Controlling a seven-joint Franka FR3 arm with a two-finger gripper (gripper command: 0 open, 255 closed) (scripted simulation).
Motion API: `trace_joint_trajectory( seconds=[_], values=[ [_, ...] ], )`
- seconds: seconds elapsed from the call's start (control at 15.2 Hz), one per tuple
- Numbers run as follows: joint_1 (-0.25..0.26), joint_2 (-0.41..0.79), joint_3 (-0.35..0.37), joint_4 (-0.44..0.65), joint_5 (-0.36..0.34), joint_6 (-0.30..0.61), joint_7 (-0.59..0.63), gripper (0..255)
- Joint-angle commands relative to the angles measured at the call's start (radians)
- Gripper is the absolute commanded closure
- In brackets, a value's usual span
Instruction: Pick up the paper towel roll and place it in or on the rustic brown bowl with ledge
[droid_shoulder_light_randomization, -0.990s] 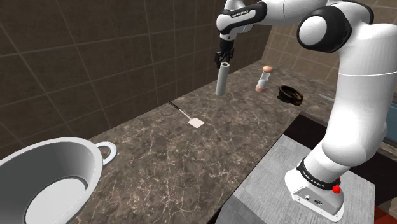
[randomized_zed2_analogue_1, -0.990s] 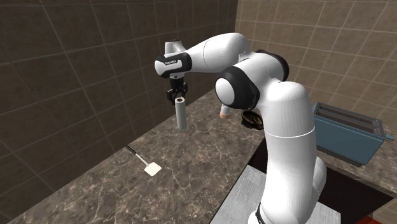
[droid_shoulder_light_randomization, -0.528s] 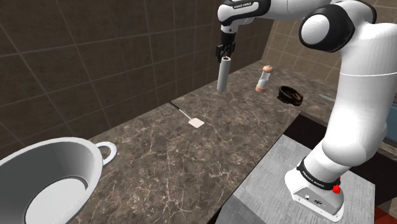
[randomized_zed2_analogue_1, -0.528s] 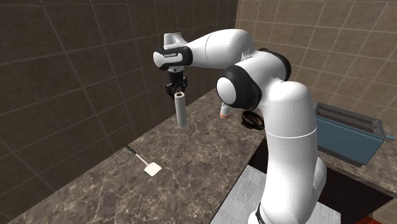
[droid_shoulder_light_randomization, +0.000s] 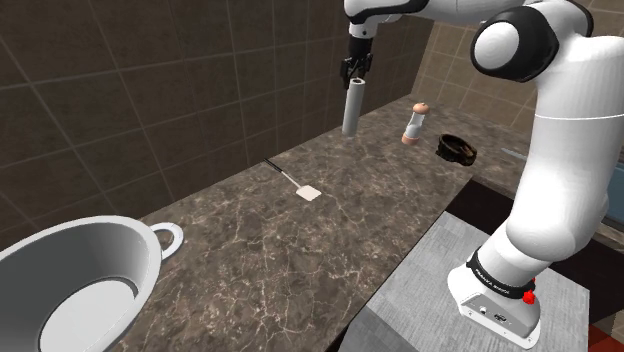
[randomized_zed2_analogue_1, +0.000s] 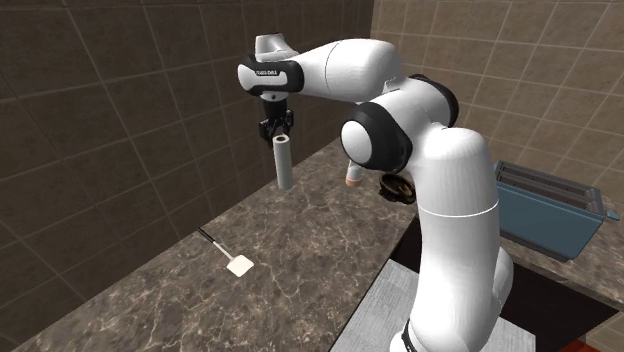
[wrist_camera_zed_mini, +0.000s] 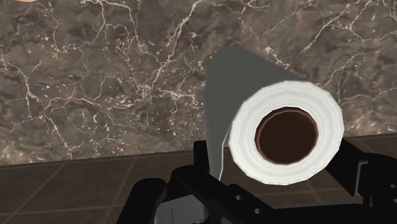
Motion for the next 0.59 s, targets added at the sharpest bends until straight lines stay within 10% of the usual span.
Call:
trace_joint_trajectory(
  seconds=[0.0, 0.53],
  values=[
    [-0.003, 0.005, -0.001, 0.037, 0.001, -0.033, -0.002, 255],
    [-0.011, 0.028, -0.001, 0.181, 0.004, -0.153, -0.003, 255]
  ],
)
